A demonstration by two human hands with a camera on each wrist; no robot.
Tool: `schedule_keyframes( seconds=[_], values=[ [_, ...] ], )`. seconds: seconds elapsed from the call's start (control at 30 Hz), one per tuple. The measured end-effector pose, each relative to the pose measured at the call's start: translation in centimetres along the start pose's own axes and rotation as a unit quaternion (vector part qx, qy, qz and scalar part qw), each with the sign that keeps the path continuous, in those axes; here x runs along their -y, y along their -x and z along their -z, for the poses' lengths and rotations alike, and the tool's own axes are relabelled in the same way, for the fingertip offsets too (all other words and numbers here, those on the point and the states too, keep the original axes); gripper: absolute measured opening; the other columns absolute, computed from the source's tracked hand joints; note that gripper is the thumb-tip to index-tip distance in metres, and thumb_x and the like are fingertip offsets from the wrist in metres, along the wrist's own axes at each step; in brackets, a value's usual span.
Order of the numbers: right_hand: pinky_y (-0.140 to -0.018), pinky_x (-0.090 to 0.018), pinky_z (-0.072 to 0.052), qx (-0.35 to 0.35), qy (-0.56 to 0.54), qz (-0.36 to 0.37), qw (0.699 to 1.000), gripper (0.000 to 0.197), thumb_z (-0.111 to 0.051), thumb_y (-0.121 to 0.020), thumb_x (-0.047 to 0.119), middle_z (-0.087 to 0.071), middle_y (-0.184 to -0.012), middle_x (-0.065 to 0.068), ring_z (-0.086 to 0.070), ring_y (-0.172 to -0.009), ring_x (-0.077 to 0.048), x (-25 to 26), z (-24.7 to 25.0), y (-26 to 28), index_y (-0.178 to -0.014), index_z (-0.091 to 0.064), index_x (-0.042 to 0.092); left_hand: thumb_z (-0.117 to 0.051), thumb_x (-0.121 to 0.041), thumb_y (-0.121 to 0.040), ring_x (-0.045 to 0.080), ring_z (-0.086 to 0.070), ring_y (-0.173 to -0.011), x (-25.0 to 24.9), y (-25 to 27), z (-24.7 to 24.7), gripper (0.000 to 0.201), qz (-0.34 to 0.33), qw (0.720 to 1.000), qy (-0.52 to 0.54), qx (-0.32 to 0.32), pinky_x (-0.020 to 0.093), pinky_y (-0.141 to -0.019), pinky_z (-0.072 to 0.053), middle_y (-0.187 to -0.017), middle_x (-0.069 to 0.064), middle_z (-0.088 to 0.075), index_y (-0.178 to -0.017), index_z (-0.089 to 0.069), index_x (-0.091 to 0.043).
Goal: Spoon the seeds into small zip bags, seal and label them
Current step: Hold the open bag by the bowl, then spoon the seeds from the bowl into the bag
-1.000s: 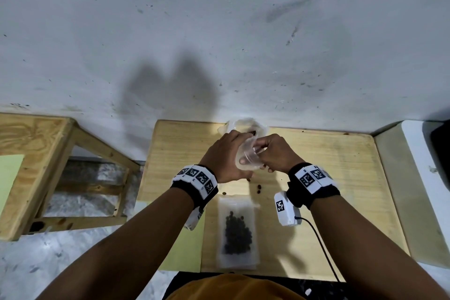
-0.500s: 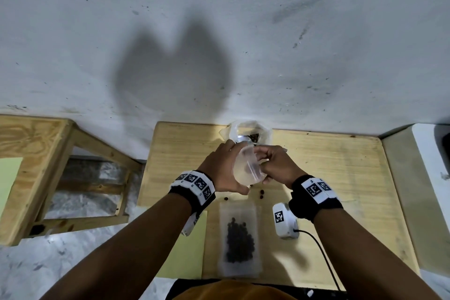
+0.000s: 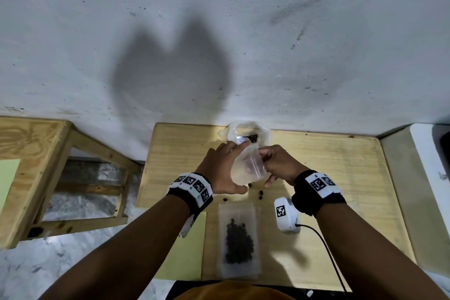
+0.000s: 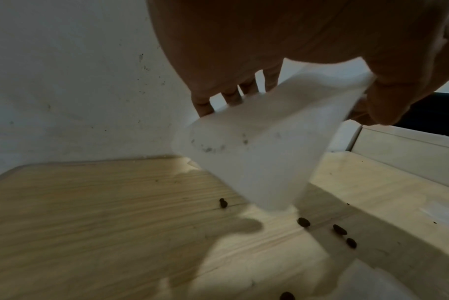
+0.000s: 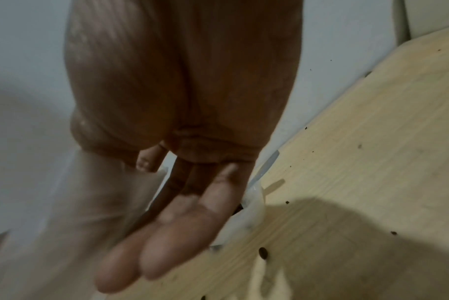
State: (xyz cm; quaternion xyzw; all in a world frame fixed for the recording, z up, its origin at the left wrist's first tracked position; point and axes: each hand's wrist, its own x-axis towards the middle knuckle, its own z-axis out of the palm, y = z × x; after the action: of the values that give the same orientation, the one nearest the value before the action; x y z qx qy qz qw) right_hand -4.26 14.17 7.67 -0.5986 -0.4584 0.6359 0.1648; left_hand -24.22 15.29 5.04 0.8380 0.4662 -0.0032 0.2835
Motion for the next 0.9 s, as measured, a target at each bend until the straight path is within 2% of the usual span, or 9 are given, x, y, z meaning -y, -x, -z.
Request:
schedule_keyframes(
  seconds=[0.13,0.27,0.33,0.43,0.57,0.7,0.77,0.83,0.9],
  values=[
    [-0.050,-0.033,-0.059,-0.029,-0.012,0.024,0.999,0.063,-0.040,-0.079,-0.021,-0.072,-0.104,-0.015,-0.072,-0.076,-0.035,-0.3,0.0,0.0,-0.110,-0.076,0.021,-0.080,-0.057,-0.049,0.021,-0.040,-0.123,0.3,0.4,0.0,0.136,0.022,0.999,-0.023,0.017,0.044,-0.096,-0.041,-0.142,-0.003,-0.036,-0.154,0.004,-0.036],
    [-0.051,-0.034,-0.059,-0.034,0.011,0.032,0.999,0.075,-0.037,-0.073,-0.021,-0.067,-0.111,-0.015,-0.070,-0.072,-0.031,-0.7,0.0,-0.2,-0.122,-0.071,0.023,-0.083,-0.048,-0.051,0.024,-0.041,-0.123,0.6,0.5,-0.1,0.136,0.041,0.998,-0.039,0.027,0.047,-0.096,-0.041,-0.138,0.000,-0.040,-0.152,0.007,-0.037],
    [-0.050,-0.033,-0.057,-0.035,0.013,0.035,0.999,0.064,-0.053,-0.074,-0.013,-0.068,-0.108,-0.010,-0.068,-0.069,-0.022,-0.6,-0.2,-0.1,-0.121,-0.072,0.027,-0.084,-0.047,-0.052,0.025,-0.041,-0.125,0.7,0.4,0.0,0.135,0.034,0.999,-0.032,0.024,0.047,-0.096,-0.041,-0.140,0.001,-0.040,-0.152,0.005,-0.036],
    [-0.050,-0.029,-0.054,-0.038,0.029,0.036,0.998,0.042,-0.087,-0.073,0.019,-0.073,-0.100,-0.003,-0.066,-0.066,-0.009,-0.4,-0.5,0.2,-0.111,-0.075,0.032,-0.084,-0.063,-0.053,0.023,-0.040,-0.130,0.5,0.3,-0.1,0.130,0.013,1.000,0.025,0.005,0.045,-0.104,-0.038,-0.148,0.000,-0.035,-0.154,-0.009,-0.029],
    [-0.044,-0.024,-0.047,-0.044,0.074,0.055,0.995,0.024,-0.089,-0.072,0.023,-0.072,-0.085,0.006,-0.062,-0.058,-0.005,0.2,-1.0,0.0,-0.089,-0.077,0.033,-0.080,-0.073,-0.051,0.017,-0.049,-0.124,-0.5,-0.1,-0.6,0.119,-0.012,0.992,0.120,-0.042,0.041,-0.104,-0.043,-0.141,-0.006,-0.045,-0.149,-0.031,-0.026],
    [-0.044,-0.022,-0.043,-0.060,0.060,0.052,0.995,0.029,-0.071,-0.086,0.006,-0.072,-0.097,0.003,-0.061,-0.050,-0.009,-0.5,-0.5,-0.5,-0.095,-0.075,0.033,-0.090,-0.050,-0.057,0.013,-0.054,-0.114,-0.3,-0.3,-0.7,0.095,0.026,0.977,0.196,-0.077,0.032,-0.094,-0.048,-0.130,-0.007,-0.053,-0.138,-0.045,-0.025],
    [-0.046,-0.023,-0.042,-0.077,0.020,0.050,0.996,0.018,-0.073,-0.088,0.016,-0.073,-0.097,0.007,-0.062,-0.052,-0.011,-1.1,0.2,-0.6,-0.096,-0.077,0.032,-0.092,-0.044,-0.058,0.013,-0.056,-0.109,0.5,-0.4,-0.9,0.089,0.066,0.970,0.219,-0.080,0.028,-0.089,-0.046,-0.125,-0.006,-0.056,-0.133,-0.048,-0.026],
    [-0.050,-0.025,-0.044,-0.143,0.000,0.062,0.988,0.012,-0.077,-0.086,0.022,-0.073,-0.096,0.005,-0.062,-0.055,-0.011,-2.3,1.0,-1.1,-0.096,-0.078,0.029,-0.092,-0.043,-0.058,0.013,-0.056,-0.105,1.3,-0.7,-1.2,0.088,0.112,0.960,0.240,-0.087,0.024,-0.087,-0.044,-0.121,-0.007,-0.057,-0.132,-0.049,-0.024],
    [-0.064,-0.029,-0.050,-0.266,0.012,0.067,0.961,0.015,-0.080,-0.082,0.022,-0.071,-0.098,0.003,-0.065,-0.075,-0.013,-3.8,1.9,-1.8,-0.095,-0.076,0.029,-0.093,-0.042,-0.056,0.013,-0.056,-0.105,2.1,-1.1,-1.4,0.088,0.161,0.943,0.278,-0.090,0.025,-0.088,-0.045,-0.118,-0.008,-0.057,-0.131,-0.052,-0.022]
  ],
)
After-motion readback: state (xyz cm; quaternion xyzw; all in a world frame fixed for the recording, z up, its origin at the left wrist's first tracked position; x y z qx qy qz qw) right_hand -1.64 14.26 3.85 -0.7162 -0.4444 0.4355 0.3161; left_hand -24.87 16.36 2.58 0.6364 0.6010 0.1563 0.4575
